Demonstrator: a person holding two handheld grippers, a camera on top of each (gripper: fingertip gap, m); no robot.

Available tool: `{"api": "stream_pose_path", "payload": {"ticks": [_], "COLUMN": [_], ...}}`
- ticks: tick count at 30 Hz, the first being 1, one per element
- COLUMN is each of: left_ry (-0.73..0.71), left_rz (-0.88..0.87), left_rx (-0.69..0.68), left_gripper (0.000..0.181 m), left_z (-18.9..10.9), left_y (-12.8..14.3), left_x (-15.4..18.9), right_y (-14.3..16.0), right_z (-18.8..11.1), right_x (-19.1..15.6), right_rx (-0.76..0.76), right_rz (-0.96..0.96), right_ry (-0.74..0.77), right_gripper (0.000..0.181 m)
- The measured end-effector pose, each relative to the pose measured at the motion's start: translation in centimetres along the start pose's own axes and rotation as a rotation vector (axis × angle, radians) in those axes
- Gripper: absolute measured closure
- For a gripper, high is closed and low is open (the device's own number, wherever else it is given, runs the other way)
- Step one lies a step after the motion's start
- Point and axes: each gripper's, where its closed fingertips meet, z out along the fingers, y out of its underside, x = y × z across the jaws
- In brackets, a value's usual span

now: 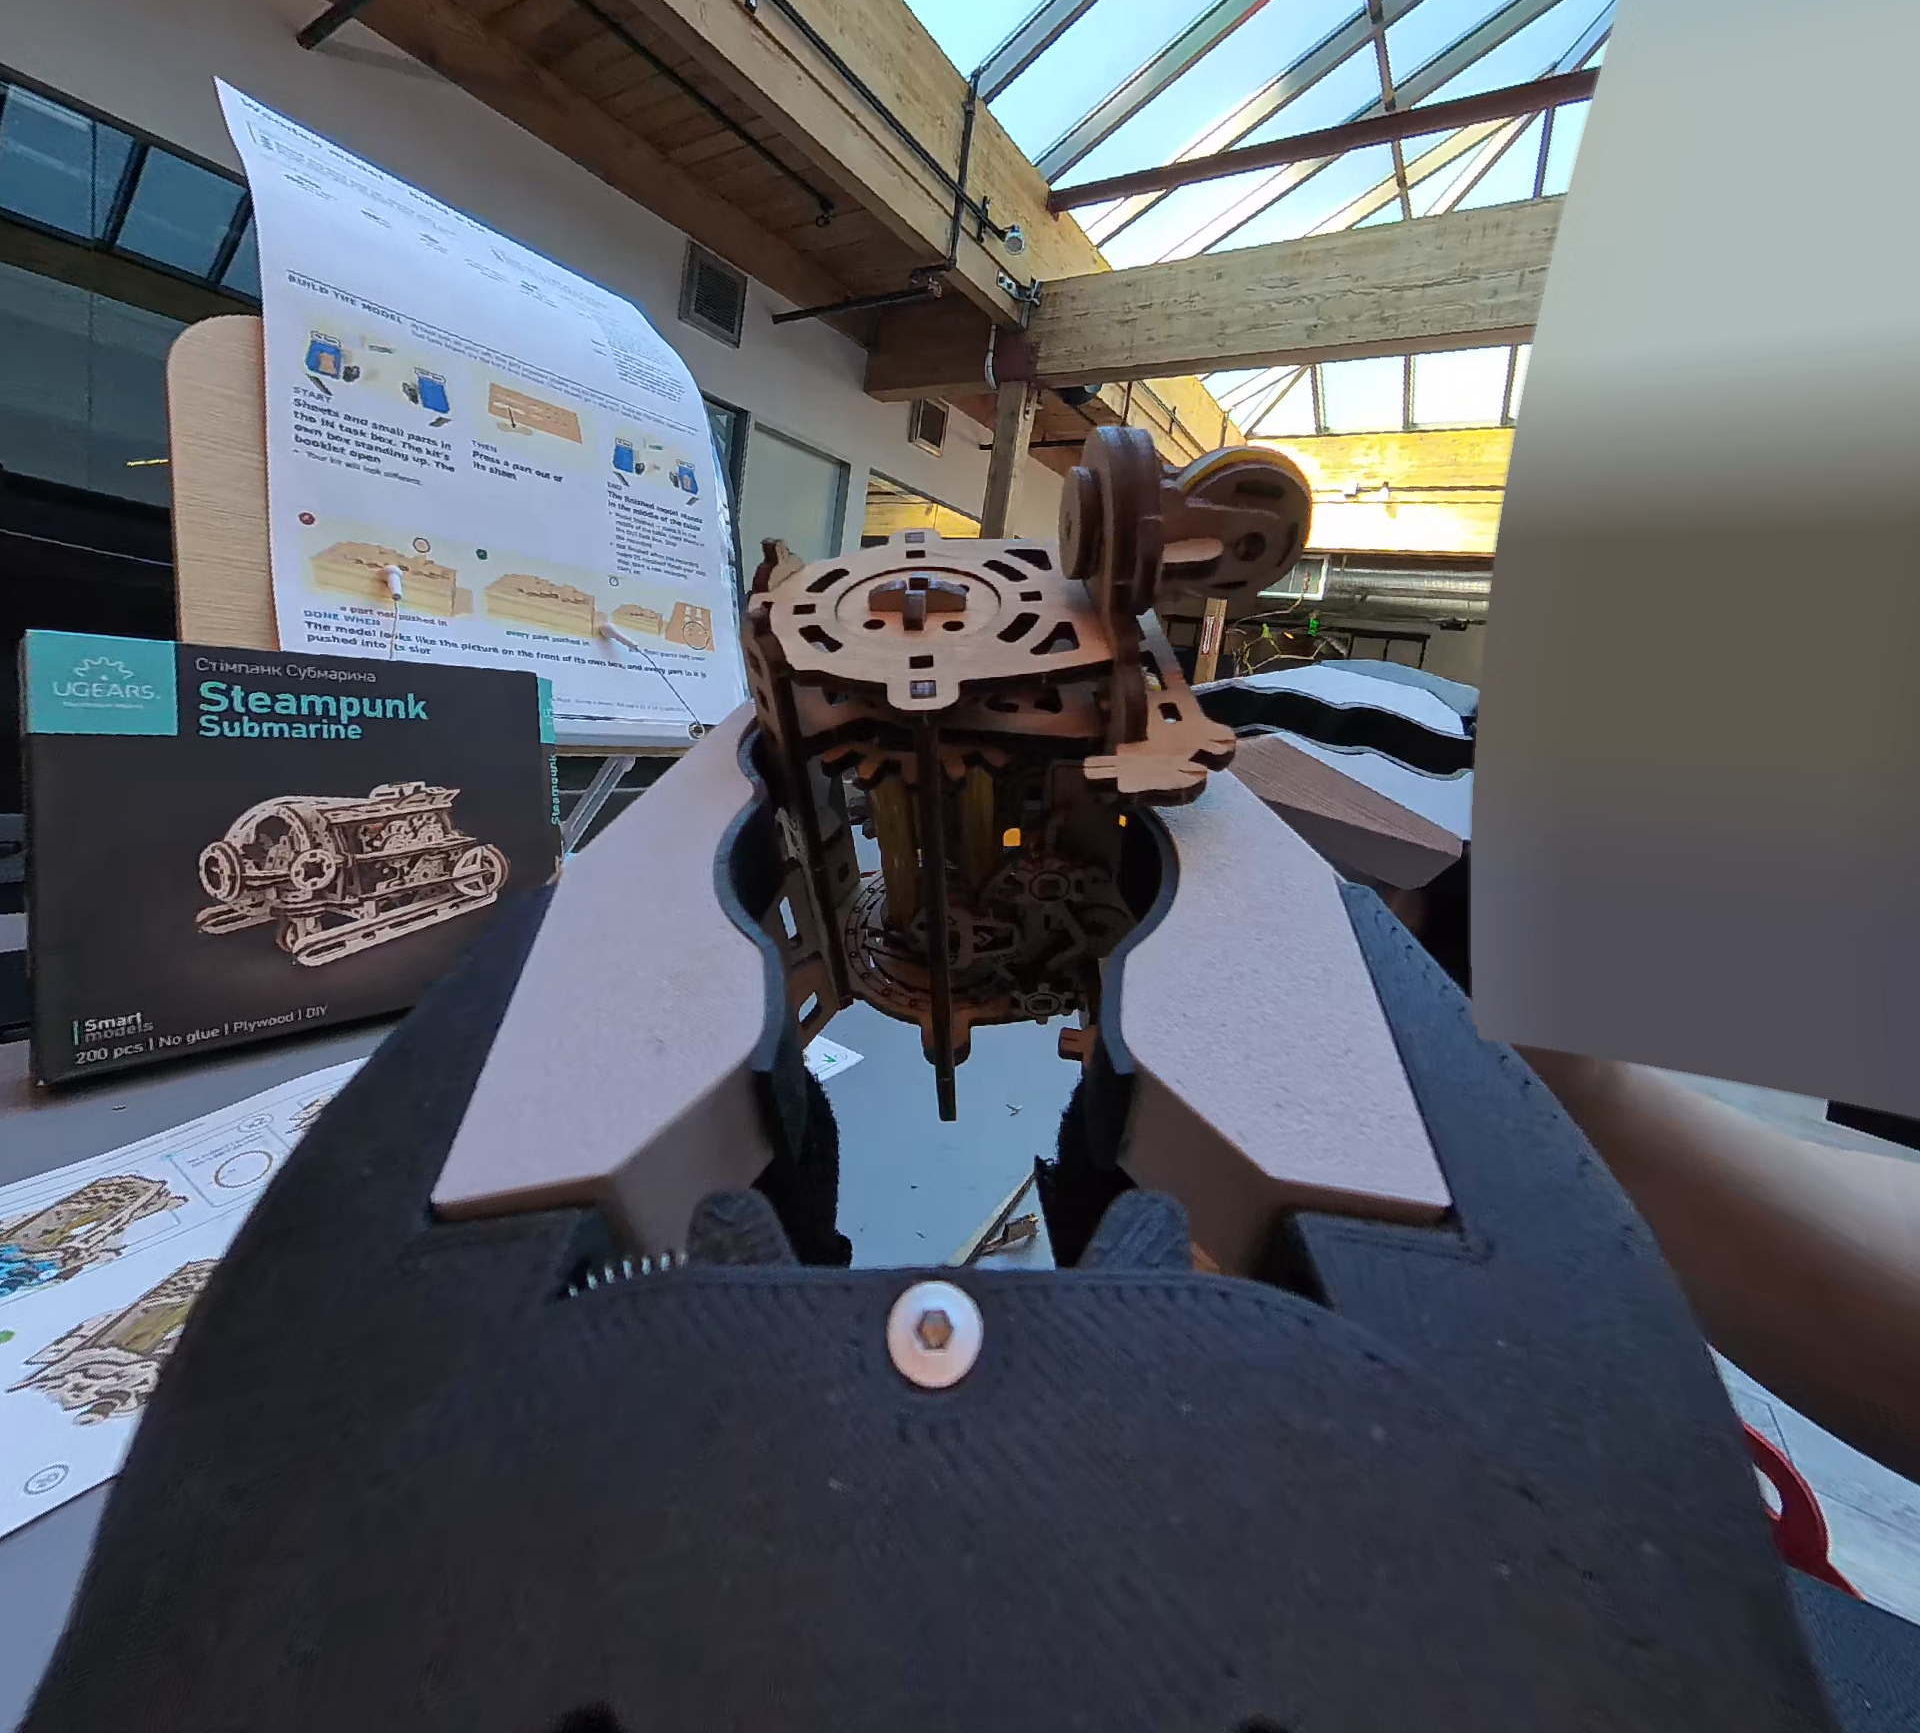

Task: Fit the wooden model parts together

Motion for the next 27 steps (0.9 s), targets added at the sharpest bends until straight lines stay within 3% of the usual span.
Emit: {"api": "stream_pose_path", "payload": {"ticks": [1, 27], "left_ry": [-0.001, -0.009], "left_rz": [-0.001, -0.011], "left_rx": [0.001, -0.005], "left_gripper": [0.118, 0.118], "left_z": [-0.01, 0.1], "left_y": [-0.02, 0.17], "left_x": [-0.03, -0.2], "right_y": [-0.02, 0.14], "right_z": [0.03, 0.0], "right_x": [-0.01, 0.23], "right_rx": [-0.003, -0.022], "right_rz": [-0.006, -0.033], "right_ry": [0.0, -0.06], "right_gripper": [0.173, 0.173]}}
